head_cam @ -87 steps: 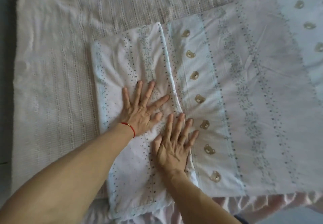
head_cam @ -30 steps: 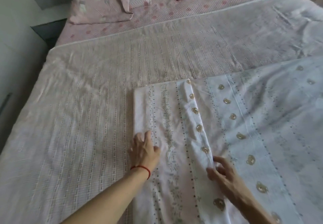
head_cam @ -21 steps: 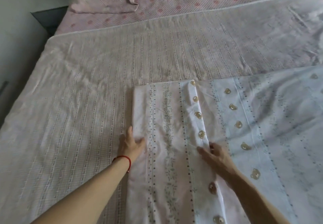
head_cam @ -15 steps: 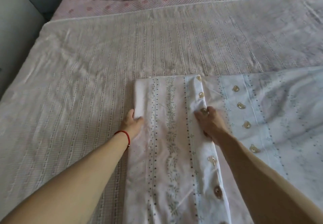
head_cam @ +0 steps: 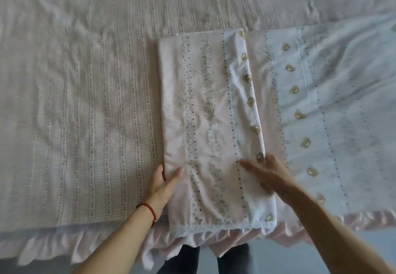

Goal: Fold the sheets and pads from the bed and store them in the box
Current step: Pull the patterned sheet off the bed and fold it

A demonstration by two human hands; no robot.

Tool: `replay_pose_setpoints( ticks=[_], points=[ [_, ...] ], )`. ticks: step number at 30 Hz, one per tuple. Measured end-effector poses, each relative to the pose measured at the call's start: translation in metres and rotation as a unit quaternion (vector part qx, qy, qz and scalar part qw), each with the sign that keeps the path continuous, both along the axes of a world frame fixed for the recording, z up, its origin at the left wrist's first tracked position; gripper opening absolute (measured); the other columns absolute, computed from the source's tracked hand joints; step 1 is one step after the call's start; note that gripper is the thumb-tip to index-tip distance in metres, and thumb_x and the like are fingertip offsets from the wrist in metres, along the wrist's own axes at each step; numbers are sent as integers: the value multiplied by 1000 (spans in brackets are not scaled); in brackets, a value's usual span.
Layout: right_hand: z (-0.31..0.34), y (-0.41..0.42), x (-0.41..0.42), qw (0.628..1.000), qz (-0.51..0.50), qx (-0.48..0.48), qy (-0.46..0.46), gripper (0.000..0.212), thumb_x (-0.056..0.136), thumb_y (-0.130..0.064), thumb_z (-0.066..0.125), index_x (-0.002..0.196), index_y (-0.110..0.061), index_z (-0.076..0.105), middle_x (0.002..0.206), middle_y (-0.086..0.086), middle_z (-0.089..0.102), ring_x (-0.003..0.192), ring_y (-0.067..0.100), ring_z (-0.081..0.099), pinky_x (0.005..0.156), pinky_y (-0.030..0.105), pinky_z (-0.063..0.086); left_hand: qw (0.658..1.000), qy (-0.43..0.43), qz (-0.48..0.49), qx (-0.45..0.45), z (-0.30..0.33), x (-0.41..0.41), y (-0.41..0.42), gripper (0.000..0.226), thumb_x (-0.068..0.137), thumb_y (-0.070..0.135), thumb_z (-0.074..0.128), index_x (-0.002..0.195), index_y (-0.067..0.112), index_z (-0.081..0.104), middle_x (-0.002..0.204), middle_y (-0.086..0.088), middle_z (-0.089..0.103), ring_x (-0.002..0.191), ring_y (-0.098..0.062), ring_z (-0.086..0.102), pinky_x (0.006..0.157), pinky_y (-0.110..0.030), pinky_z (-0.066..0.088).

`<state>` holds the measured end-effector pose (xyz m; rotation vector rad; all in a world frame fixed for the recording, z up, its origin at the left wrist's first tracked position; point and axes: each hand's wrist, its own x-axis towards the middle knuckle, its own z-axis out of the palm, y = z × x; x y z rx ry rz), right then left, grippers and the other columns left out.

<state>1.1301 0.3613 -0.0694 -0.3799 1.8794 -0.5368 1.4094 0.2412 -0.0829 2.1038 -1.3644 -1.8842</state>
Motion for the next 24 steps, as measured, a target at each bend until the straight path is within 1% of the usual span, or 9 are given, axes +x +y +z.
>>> replay_pose_setpoints(
  ticks=[6, 10, 11, 13, 14, 16, 17, 20, 24],
  points=[
    [9, 63, 54, 993, -11, 67, 94, 69, 90, -55, 70, 145, -20, 47, 131, 5, 65, 101, 22, 58, 87, 35, 39, 998, -40, -53, -24, 11, 19, 49, 33, 86, 52, 71, 105, 29, 58, 101, 6, 69, 94, -16, 68, 75, -31, 56],
    [23, 49, 68, 975, -5, 116, 190, 66, 87, -58, 66, 136, -22, 40, 102, -4, 63, 80, 17, 57, 74, 39, 48, 991, -70, -92, -67, 15, 10, 59, 40, 86, 54, 68, 102, 22, 52, 97, 2, 66, 88, -15, 66, 64, -22, 49],
    [25, 45, 72, 960, 29, 120, 250, 76, 86, -59, 66, 143, -22, 31, 109, -2, 60, 85, 18, 58, 75, 40, 50, 989, -72, -106, -68, 15, 9, 58, 46, 84, 56, 70, 107, 20, 51, 101, 3, 64, 93, -16, 65, 67, -21, 48],
    [22, 35, 76, 916, 126, 65, 376, 107, 85, -67, 65, 162, -25, 5, 152, 11, 36, 126, 31, 48, 104, 45, 47, 984, -86, -145, -64, 16, 8, 49, 65, 80, 56, 76, 124, 16, 47, 115, 4, 58, 107, -20, 60, 80, -24, 47],
    [15, 24, 72, 895, 169, 13, 413, 110, 86, -69, 62, 164, -28, -5, 167, 13, 10, 149, 36, 25, 121, 51, 30, 979, -94, -165, -68, 16, 6, 39, 74, 78, 57, 78, 129, 16, 44, 119, 2, 56, 109, -21, 59, 84, -27, 47],
    [-1, -3, 56, 883, 238, -69, 399, 104, 91, -73, 52, 162, -34, -14, 168, 6, -29, 155, 31, -23, 125, 53, -10, 974, -106, -184, -84, 16, -1, 14, 73, 76, 60, 79, 125, 19, 44, 111, 3, 59, 99, -20, 61, 80, -31, 51],
    [-9, -19, 47, 885, 257, -93, 376, 102, 92, -75, 48, 161, -36, -15, 165, 3, -36, 152, 27, -32, 123, 52, -18, 975, -105, -175, -92, 17, -8, -4, 67, 78, 61, 77, 117, 19, 43, 103, 6, 59, 92, -18, 60, 75, -31, 51],
    [-36, -48, 27, 920, 225, -109, 303, 88, 97, -73, 38, 162, -39, -11, 166, -3, -34, 152, 19, -32, 126, 55, -11, 983, -99, -102, -117, 9, -38, -64, 59, 86, 59, 70, 118, 14, 50, 104, -1, 63, 90, -20, 60, 74, -31, 49],
    [-57, -49, 35, 912, 233, -70, 330, 74, 104, -66, 21, 157, -40, -24, 161, -7, -43, 149, 15, -38, 125, 52, -15, 987, -57, -37, -146, -12, -82, -146, 80, 83, 70, 61, 130, 6, 56, 126, -14, 64, 113, -33, 63, 97, -48, 54]
  ],
)
